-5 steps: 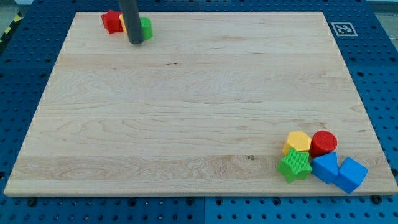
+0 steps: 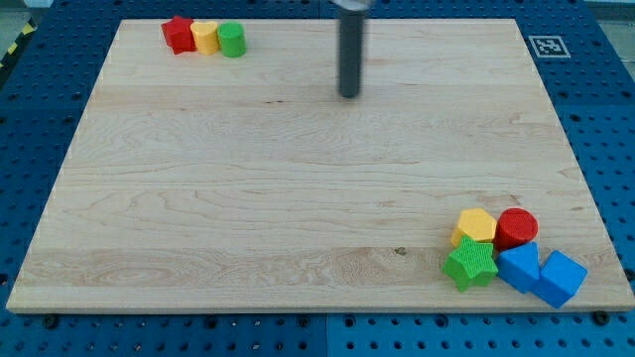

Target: Push the green star towards the bottom side of the green circle

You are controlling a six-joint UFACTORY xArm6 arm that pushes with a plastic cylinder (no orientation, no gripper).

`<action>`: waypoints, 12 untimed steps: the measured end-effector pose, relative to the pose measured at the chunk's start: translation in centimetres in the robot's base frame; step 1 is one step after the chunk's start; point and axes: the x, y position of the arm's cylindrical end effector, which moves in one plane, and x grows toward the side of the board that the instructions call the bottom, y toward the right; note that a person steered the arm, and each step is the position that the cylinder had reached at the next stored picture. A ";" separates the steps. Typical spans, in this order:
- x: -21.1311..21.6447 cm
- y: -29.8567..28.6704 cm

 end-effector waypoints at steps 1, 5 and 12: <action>3.5 9.8; 23.2 26.7; 26.1 15.3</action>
